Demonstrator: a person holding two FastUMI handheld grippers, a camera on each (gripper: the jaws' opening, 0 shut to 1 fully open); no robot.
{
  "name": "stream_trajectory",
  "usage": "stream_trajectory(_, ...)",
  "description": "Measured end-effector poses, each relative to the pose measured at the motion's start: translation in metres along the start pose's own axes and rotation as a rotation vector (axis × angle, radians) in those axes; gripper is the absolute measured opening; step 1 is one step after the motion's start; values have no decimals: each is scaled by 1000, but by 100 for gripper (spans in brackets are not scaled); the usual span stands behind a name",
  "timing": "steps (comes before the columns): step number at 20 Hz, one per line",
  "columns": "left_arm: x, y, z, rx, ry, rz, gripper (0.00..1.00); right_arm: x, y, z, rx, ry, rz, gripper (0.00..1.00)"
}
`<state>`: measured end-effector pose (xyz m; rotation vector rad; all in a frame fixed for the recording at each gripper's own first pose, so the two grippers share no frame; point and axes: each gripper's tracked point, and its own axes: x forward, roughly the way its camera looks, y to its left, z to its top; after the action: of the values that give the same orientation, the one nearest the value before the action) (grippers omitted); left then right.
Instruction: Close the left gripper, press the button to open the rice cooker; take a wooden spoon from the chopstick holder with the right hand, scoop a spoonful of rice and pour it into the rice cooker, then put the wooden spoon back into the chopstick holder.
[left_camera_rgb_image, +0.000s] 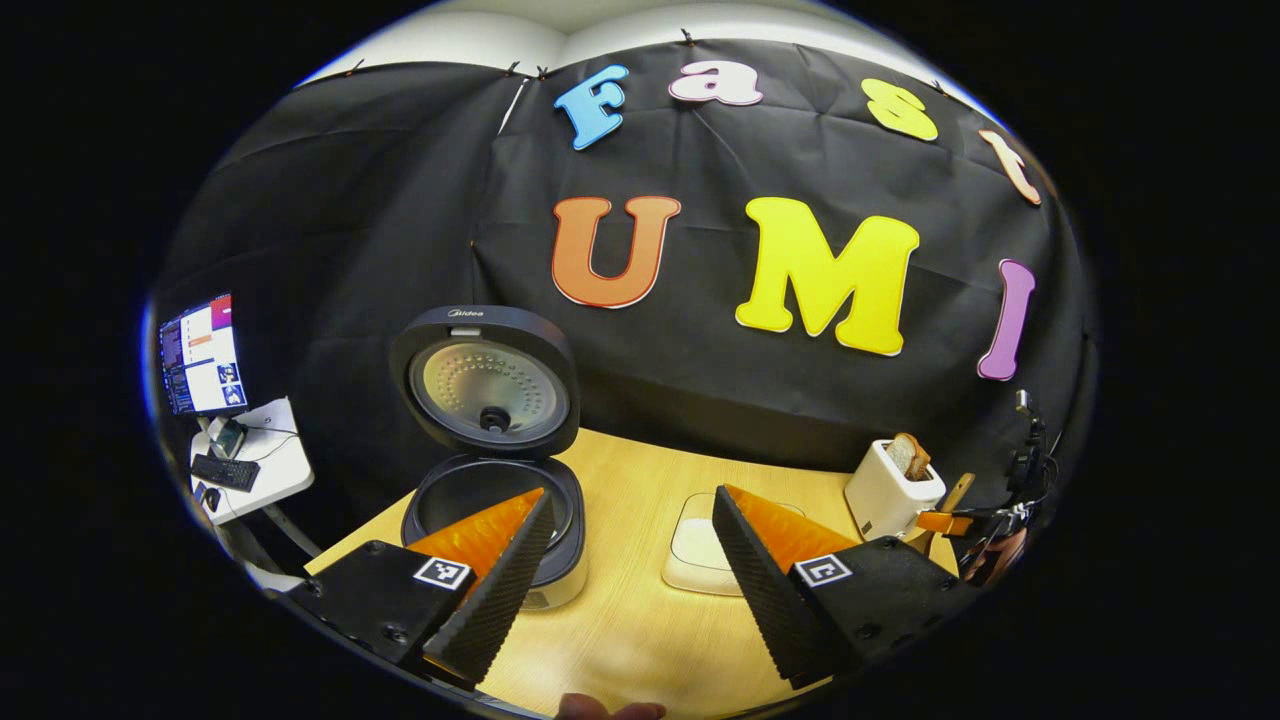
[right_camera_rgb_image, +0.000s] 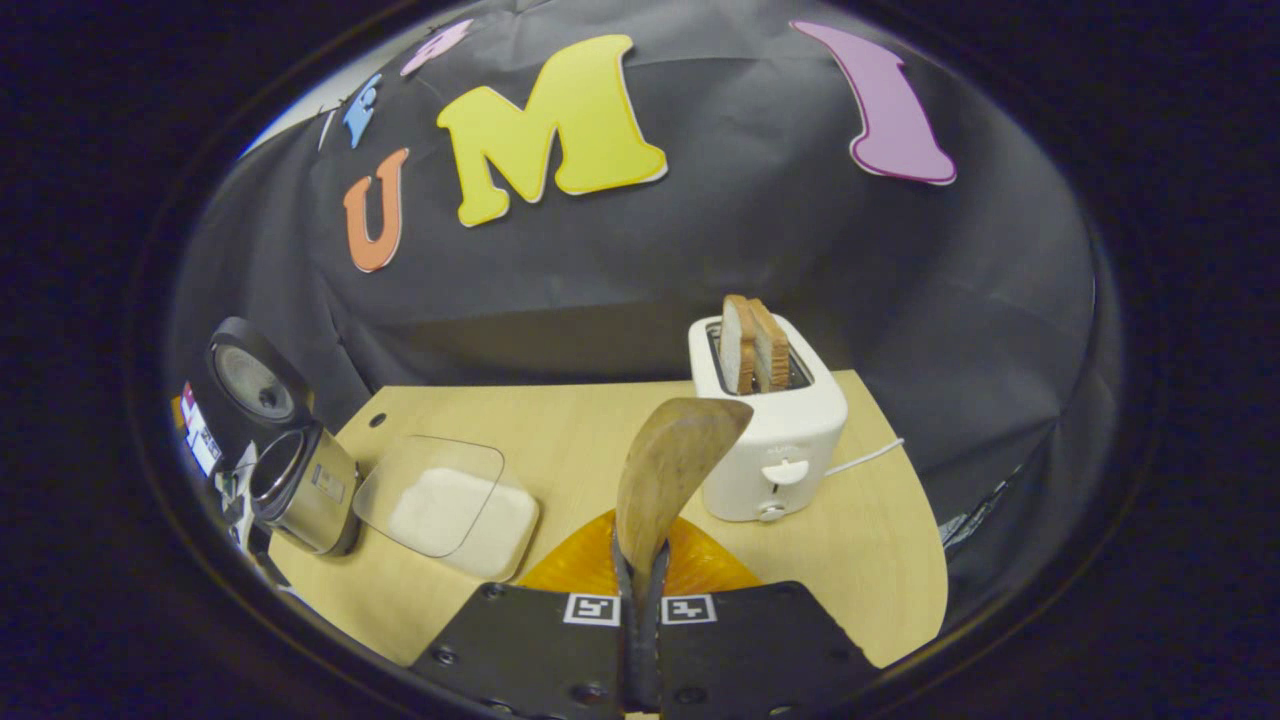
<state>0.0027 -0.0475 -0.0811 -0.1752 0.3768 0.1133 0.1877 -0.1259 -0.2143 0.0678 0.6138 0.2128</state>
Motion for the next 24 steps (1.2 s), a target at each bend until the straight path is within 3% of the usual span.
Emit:
stream_trajectory(5, 2, 28, -2, -31, -4, 7, 100, -15, 52, 40, -61, -78, 23, 0)
stream_trajectory(11, 0, 71, 1, -7, -12, 27, 100, 13, 140, 66, -93, -119, 93, 0)
stream_trajectory(17, -5, 120, 5, -12, -12, 79, 100, 71, 196, 51, -106, -78, 115, 0)
stream_trajectory(24, -6, 171, 0, -17, 19, 143, 100, 125, 208, 11, -145, -44, 35, 0)
